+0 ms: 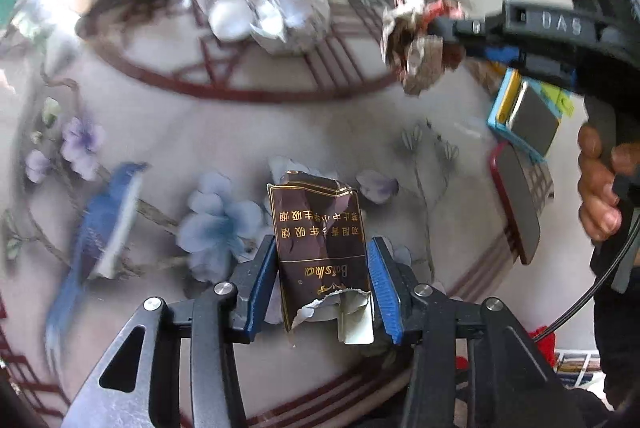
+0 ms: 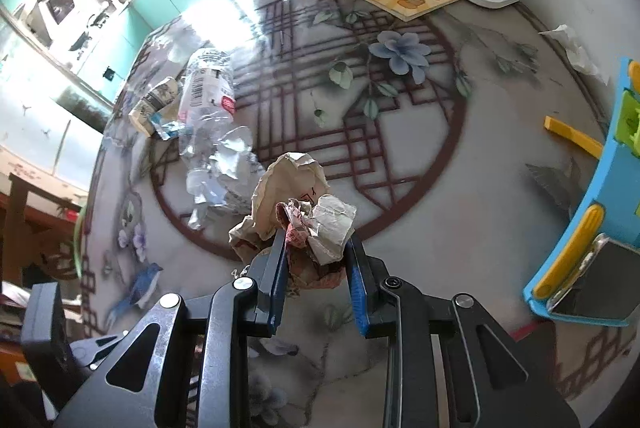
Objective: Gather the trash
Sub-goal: 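Lift both held items and carry them toward the red bin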
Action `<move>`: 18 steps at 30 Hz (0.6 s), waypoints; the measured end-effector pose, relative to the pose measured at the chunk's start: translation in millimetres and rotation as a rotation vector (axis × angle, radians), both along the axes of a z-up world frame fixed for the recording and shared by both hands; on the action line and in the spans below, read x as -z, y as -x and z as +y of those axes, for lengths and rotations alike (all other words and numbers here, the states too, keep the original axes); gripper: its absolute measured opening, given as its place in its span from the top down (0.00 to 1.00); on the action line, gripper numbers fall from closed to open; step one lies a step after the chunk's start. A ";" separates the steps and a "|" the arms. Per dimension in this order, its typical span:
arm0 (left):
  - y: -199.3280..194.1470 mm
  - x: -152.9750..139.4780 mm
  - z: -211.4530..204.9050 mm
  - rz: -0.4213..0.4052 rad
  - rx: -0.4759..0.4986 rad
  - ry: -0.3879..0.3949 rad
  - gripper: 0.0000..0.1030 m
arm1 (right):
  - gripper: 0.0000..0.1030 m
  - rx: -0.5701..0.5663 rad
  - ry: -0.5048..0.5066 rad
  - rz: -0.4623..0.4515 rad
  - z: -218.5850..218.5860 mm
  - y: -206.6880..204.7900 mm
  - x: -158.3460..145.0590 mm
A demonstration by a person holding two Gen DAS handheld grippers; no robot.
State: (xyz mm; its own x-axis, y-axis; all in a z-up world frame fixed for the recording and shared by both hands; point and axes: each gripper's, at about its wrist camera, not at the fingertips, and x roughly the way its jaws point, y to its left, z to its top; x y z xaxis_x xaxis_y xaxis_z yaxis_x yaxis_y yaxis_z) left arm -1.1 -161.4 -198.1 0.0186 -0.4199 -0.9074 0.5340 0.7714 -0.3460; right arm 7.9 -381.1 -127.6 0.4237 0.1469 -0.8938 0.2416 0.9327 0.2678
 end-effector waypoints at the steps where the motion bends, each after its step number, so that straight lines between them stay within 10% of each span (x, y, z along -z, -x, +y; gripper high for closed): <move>1: -3.8 -4.6 4.9 -0.019 -0.013 0.004 0.58 | 0.75 -0.002 -0.004 -0.004 3.0 -0.2 -1.7; 18: -68.6 -85.8 150.1 -0.330 -0.359 -0.039 0.58 | 0.75 -0.136 0.060 -0.123 103.6 -24.9 -50.2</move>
State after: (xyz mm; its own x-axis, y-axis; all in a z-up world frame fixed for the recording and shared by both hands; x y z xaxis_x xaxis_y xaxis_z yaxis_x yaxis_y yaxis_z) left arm 67.5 -11.4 -112.3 0.4455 -0.3000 -0.8435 0.3079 0.9361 -0.1703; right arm 32.8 -277.5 -77.4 0.5103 0.1584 -0.8453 0.0807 0.9697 0.2304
